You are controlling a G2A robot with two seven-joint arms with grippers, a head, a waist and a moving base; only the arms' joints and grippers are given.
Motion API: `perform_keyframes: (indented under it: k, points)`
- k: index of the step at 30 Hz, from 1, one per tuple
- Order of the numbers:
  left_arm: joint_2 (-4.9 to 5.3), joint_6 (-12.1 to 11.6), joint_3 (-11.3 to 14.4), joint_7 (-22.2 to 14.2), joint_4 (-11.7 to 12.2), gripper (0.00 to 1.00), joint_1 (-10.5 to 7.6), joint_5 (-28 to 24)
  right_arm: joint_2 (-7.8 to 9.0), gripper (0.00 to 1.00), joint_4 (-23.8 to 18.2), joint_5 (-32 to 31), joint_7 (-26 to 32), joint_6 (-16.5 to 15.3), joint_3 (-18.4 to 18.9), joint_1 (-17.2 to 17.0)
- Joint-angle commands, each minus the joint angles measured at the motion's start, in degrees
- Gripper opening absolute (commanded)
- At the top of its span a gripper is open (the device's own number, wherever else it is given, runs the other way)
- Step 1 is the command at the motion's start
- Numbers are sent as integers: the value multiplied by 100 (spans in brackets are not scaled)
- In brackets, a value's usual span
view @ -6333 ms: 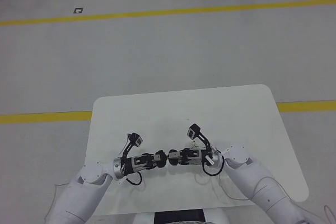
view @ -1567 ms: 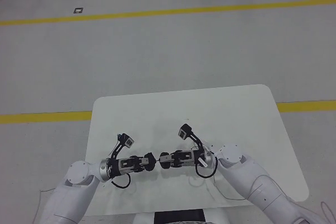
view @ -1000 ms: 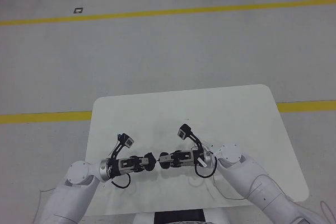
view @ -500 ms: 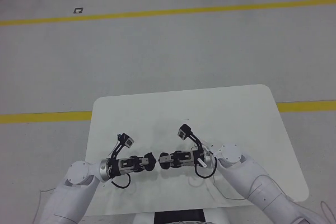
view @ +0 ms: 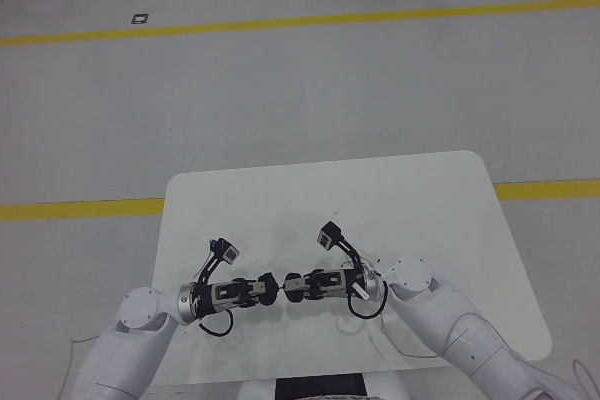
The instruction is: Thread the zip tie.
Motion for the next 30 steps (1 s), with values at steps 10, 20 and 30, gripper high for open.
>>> perform_keyframes:
  k: [10,20,30]
  points:
    - [0,0,0,0,0,10,0,0,2,0,-2,-1,-21,-18,2,-6]
    - [0,0,0,0,0,9,0,0,1,0,-14,-14,-1,5,-17,10]
    - [0,0,0,0,0,8,0,0,-6,0,-5,-34,-11,19,-50,31]
